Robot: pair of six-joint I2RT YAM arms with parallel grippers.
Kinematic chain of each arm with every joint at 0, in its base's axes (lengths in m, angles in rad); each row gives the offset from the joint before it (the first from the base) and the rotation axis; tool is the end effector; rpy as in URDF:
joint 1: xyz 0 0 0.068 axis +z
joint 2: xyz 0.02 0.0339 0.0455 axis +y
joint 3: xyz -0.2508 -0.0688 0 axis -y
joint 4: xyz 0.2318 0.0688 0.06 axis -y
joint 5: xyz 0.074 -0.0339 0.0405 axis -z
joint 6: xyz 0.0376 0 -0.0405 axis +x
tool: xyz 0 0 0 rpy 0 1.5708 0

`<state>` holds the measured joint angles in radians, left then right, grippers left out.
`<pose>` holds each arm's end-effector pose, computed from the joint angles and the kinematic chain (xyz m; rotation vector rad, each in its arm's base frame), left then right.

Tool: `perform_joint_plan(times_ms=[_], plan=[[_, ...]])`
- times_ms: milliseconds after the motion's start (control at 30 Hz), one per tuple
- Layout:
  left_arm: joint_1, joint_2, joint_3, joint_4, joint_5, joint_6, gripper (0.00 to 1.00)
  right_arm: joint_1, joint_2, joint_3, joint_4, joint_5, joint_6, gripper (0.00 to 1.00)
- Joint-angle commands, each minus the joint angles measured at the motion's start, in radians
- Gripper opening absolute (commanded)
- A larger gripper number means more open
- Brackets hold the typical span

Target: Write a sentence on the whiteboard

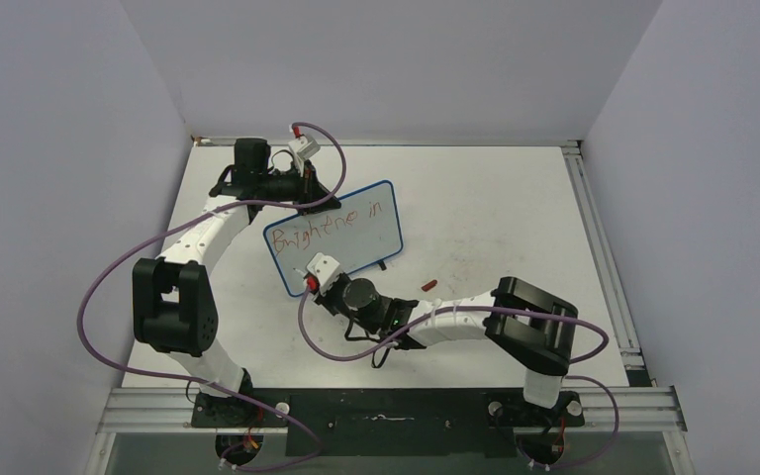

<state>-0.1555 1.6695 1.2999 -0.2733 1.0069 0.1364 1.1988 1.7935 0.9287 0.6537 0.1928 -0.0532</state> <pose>0.3486 -0.0868 0.2789 0.8333 1.8919 -1.1072 0.1448 0.3513 0.1974 -0.9508 1.5579 0.6494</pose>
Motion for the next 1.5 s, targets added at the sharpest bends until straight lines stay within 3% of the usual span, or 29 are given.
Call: perform_joint_plan(times_ms=[0,567,967,1467], plan=[[-0.018,0.004,-0.045,-0.147,0.000,0.003,0.00,0.004,0.035,0.062,0.053,0.035,-0.011,0.05],[-0.016,-0.001,-0.045,-0.148,-0.001,0.005,0.00,0.003,0.063,0.004,0.010,0.105,0.017,0.05],[-0.016,-0.001,-0.044,-0.149,-0.001,0.005,0.00,0.010,-0.017,-0.050,0.112,0.089,-0.005,0.05],[-0.016,0.003,-0.044,-0.147,-0.002,0.005,0.00,-0.005,0.019,0.000,0.150,0.107,-0.029,0.05]])
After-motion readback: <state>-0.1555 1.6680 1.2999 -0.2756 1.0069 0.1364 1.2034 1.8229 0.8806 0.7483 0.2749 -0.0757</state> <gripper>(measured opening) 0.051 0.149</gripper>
